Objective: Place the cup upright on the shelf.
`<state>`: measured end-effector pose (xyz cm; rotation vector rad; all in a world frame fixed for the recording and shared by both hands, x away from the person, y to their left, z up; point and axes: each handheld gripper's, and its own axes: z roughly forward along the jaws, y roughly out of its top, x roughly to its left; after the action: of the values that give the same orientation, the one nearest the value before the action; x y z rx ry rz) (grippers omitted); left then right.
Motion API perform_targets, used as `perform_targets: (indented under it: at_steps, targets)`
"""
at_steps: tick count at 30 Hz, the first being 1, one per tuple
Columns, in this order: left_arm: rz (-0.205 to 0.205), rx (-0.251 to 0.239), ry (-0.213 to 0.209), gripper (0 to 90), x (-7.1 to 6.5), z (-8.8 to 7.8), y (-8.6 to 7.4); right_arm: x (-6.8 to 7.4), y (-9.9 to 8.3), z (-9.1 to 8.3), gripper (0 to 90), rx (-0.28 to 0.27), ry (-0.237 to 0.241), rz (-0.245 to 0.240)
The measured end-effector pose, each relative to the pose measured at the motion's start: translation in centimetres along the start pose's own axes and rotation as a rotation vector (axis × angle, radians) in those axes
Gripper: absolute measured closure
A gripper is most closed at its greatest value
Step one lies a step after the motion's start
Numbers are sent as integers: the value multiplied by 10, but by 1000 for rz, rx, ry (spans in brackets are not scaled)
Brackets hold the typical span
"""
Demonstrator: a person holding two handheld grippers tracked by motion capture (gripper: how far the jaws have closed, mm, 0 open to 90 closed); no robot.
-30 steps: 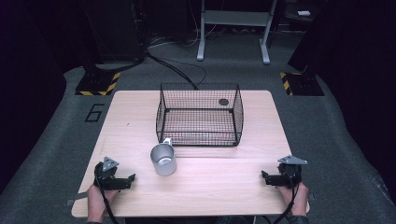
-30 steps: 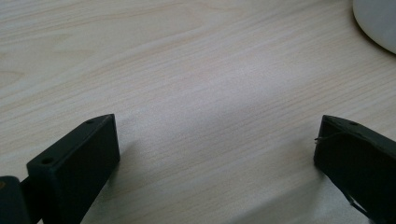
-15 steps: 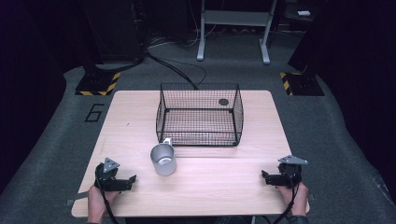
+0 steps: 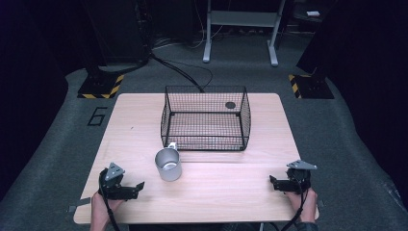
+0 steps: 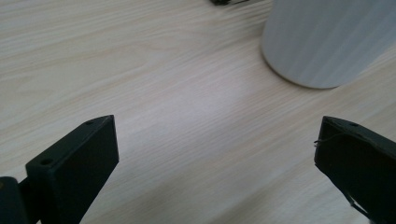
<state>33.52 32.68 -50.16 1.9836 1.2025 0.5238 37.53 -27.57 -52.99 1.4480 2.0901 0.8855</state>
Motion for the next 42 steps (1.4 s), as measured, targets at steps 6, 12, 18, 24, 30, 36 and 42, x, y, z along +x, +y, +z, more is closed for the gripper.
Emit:
perform_targets:
  at_steps: [6,12,18,24,30,36,42]
  targets:
    - [28,-23,-46,0,-13,-7,10,0,0,0,10,0,0,0]
    - [40,-50,-67,0,-25,-9,20,0,0,0,12,0,0,1]
    - [71,-58,-81,0,-35,-9,31,0,0,0,14,-2,-1,4]
    - [91,-72,-90,0,-43,-5,44,0,0,0,15,-3,-1,-1]
    - [106,-77,-90,0,-49,2,53,-1,0,0,15,-5,-1,-6]
    - [112,-65,-96,0,-54,9,62,-1,0,0,15,-6,-1,-9]
    - [121,-68,-89,0,-61,18,72,-1,0,0,15,-6,-1,-8]
